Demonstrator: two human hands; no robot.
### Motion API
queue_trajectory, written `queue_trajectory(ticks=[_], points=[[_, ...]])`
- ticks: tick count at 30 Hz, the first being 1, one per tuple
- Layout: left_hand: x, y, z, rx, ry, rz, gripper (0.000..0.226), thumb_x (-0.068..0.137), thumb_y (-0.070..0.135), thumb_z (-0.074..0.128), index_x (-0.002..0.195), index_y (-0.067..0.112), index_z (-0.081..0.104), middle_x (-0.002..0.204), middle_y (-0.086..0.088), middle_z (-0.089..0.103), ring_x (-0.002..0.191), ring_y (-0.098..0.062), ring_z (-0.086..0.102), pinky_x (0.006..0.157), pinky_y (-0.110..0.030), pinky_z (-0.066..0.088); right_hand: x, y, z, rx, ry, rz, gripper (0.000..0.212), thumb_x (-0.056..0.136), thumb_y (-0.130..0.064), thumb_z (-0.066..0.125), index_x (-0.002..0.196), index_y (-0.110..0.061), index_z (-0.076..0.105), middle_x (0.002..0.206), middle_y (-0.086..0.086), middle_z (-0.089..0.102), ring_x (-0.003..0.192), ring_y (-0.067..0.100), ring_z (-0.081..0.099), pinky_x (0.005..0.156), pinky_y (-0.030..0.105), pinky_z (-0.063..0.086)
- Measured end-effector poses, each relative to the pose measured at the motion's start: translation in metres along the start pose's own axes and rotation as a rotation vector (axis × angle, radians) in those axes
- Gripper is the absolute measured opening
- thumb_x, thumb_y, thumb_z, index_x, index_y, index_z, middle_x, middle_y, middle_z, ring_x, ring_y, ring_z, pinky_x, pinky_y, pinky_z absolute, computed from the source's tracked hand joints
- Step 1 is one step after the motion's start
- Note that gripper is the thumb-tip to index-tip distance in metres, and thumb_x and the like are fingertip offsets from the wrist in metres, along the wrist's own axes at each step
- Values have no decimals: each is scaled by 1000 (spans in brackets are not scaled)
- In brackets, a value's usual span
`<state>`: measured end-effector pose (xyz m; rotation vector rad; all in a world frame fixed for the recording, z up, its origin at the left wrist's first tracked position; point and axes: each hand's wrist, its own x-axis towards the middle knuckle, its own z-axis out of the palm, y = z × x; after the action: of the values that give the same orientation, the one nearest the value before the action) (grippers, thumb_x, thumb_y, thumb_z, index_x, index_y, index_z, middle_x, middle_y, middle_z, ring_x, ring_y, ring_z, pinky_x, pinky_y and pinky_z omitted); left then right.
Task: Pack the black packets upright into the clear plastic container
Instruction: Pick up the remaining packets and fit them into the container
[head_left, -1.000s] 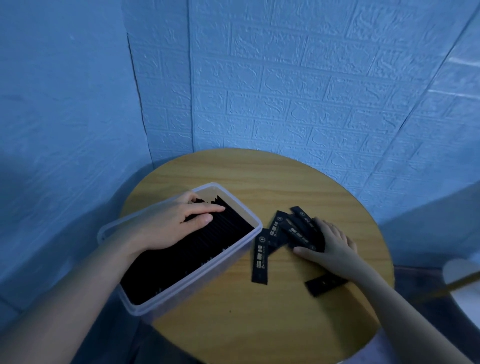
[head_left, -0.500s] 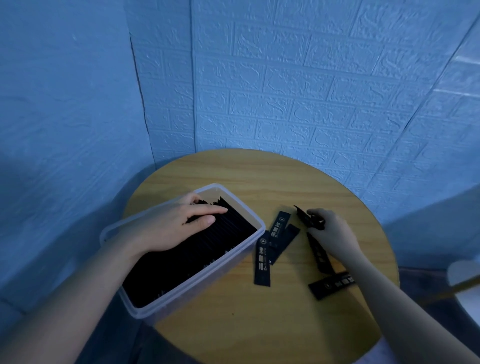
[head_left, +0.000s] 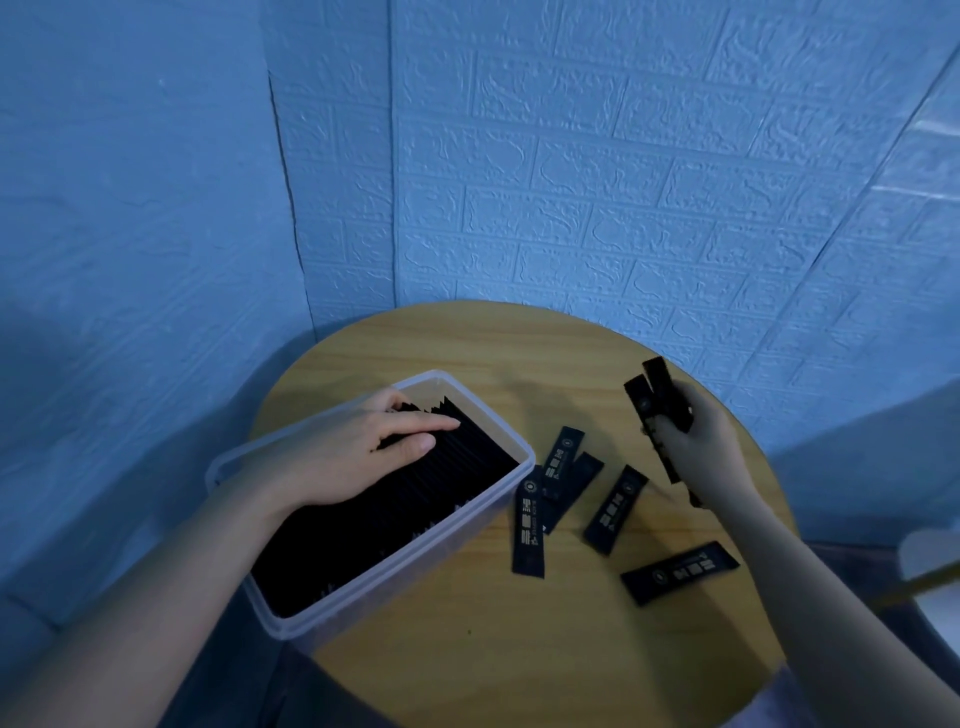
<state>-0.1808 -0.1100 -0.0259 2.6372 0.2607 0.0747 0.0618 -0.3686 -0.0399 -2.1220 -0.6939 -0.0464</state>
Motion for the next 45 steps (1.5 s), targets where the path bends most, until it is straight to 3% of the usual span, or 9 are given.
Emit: queue_trajectory(ticks=[3, 8, 14, 20, 25, 31, 35, 40, 45], points=[[1, -1, 0, -3, 5, 5, 46, 73, 84, 14, 115, 81, 33, 125, 22, 38, 108, 5, 46, 91, -21, 41, -6, -7, -1, 304, 80, 0, 36, 92, 0, 54, 120, -22, 54, 109, 12, 64, 99, 26, 64, 86, 44, 52], [0, -1, 0, -14, -3, -2, 44, 72, 84, 13, 112, 84, 31, 125, 23, 37, 109, 6, 45, 90, -21, 41, -31, -15, 7, 627, 217, -55, 59, 88, 14, 54, 136, -20, 44, 113, 0, 64, 92, 12, 61, 82, 29, 53], [1, -3, 1, -15, 7, -3, 44, 73, 85, 14, 113, 84, 31, 124, 26, 37, 109, 6, 45, 90, -20, 39, -46, 3, 18, 459, -4, 133, 18, 94, -6, 58, 106, -16, 67, 100, -8, 73, 92, 10, 68, 92, 42, 53], [1, -1, 0, 6, -6, -28, 39, 80, 82, 16, 115, 82, 32, 128, 20, 38, 112, 1, 46, 94, -24, 41, -46, -13, 15, 463, -11, 123, 15, 96, -17, 56, 96, -12, 70, 80, 3, 71, 69, 17, 65, 59, 23, 50], [-1, 3, -3, 12, -24, -55, 42, 88, 66, 25, 127, 69, 37, 125, 18, 38, 106, -1, 48, 85, -22, 41, -46, -56, 16, 520, -74, 81, 16, 97, -21, 54, 89, -7, 54, 63, 9, 61, 45, 16, 47, 43, 26, 38], [-1, 5, -3, 29, -34, -65, 43, 94, 60, 28, 136, 62, 36, 125, 17, 37, 103, -2, 49, 79, -16, 40, -47, -100, 29, 354, -292, -36, 4, 92, -16, 62, 93, -18, 65, 62, -1, 64, 50, 13, 54, 45, 26, 46], [-1, 6, -4, 23, -28, -73, 53, 92, 61, 28, 145, 54, 27, 133, 18, 36, 115, -7, 49, 96, -29, 42, -41, -114, 48, 223, -230, -80, 3, 87, -20, 69, 87, -23, 68, 75, 14, 68, 58, 26, 56, 50, 39, 48], [-1, 3, -4, 10, -2, -50, 66, 91, 63, 30, 152, 45, 13, 153, 18, 27, 137, -8, 35, 109, -34, 35, -42, -120, 69, 139, -185, -67, 7, 82, -26, 75, 81, -29, 68, 72, -7, 71, 69, 14, 69, 68, 46, 59], [2, -5, 1, 11, 6, -22, 74, 80, 82, 17, 148, 54, 12, 149, 16, 31, 133, -10, 42, 104, -39, 41, -46, -129, 80, 40, -159, -120, 14, 82, -32, 74, 94, -26, 71, 77, -10, 71, 71, 12, 67, 64, 42, 58]])
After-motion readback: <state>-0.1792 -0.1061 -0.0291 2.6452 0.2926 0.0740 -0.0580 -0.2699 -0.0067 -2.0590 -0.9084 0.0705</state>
